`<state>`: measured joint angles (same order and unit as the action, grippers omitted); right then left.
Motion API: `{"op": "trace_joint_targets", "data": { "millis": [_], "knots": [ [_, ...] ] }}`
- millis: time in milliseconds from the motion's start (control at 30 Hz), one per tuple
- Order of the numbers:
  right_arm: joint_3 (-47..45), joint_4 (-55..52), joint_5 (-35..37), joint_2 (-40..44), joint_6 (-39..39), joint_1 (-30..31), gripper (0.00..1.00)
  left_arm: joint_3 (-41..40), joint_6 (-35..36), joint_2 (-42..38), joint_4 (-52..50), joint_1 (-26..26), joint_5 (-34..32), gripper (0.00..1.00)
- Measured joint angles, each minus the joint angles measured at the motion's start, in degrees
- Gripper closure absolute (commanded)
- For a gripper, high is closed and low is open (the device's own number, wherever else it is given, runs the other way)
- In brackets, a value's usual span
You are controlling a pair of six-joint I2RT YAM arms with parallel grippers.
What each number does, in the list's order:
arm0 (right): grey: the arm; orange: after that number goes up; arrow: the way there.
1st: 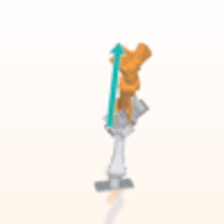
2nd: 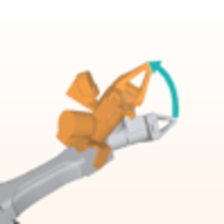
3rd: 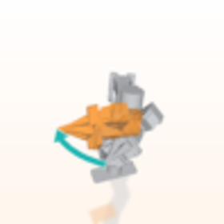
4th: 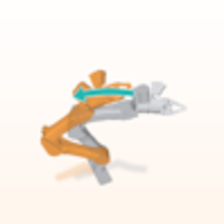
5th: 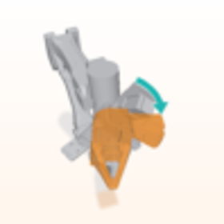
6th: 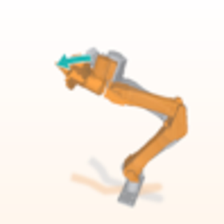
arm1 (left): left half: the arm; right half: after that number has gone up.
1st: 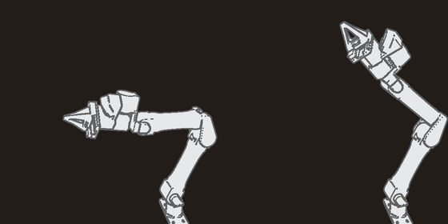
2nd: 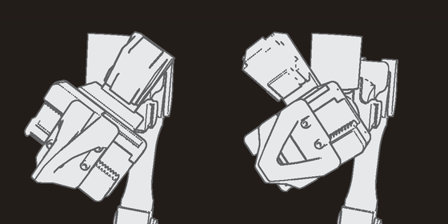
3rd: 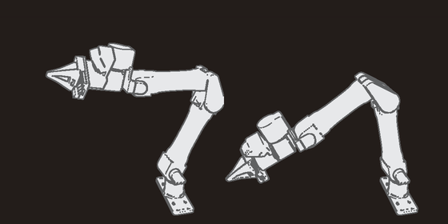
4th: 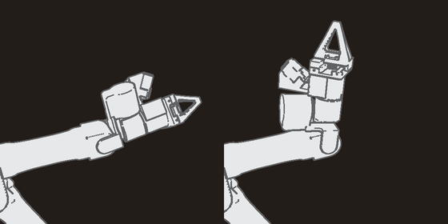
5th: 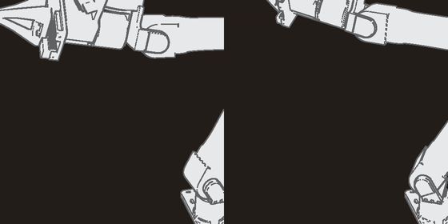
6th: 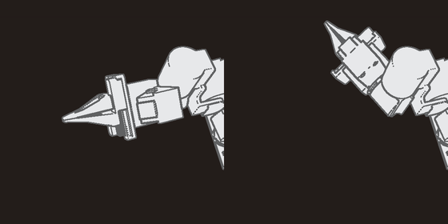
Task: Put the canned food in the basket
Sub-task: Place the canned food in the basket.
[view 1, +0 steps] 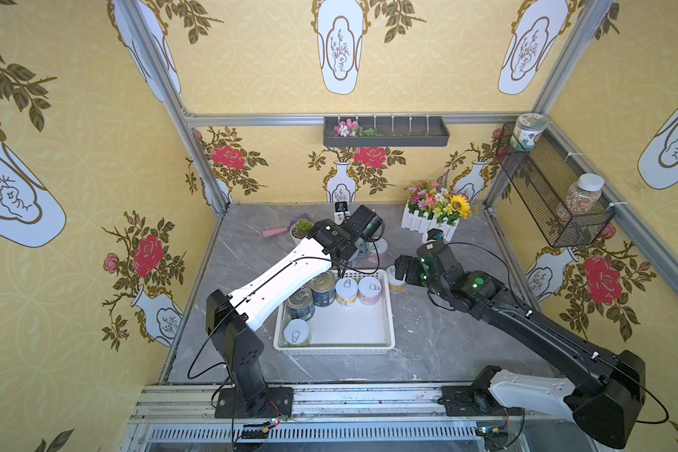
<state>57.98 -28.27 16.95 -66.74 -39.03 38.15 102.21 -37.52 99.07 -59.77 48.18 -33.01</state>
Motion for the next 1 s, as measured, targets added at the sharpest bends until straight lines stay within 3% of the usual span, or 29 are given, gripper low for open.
{"op": "trace_joint_targets", "data": {
  "millis": [333,1000],
  "knots": [
    [-0.39,0.0,1.25,0.92,-0.13,-0.42,0.03,-10.51,-0.61,-5.68,0.09,4.59,2.08,0.23],
    [-0.39,0.04,0.9,-0.48,-0.13,-0.9,0.03,-29.05,-1.57,-20.76,4.07,5.25,10.84,0.22]
  ]
}}
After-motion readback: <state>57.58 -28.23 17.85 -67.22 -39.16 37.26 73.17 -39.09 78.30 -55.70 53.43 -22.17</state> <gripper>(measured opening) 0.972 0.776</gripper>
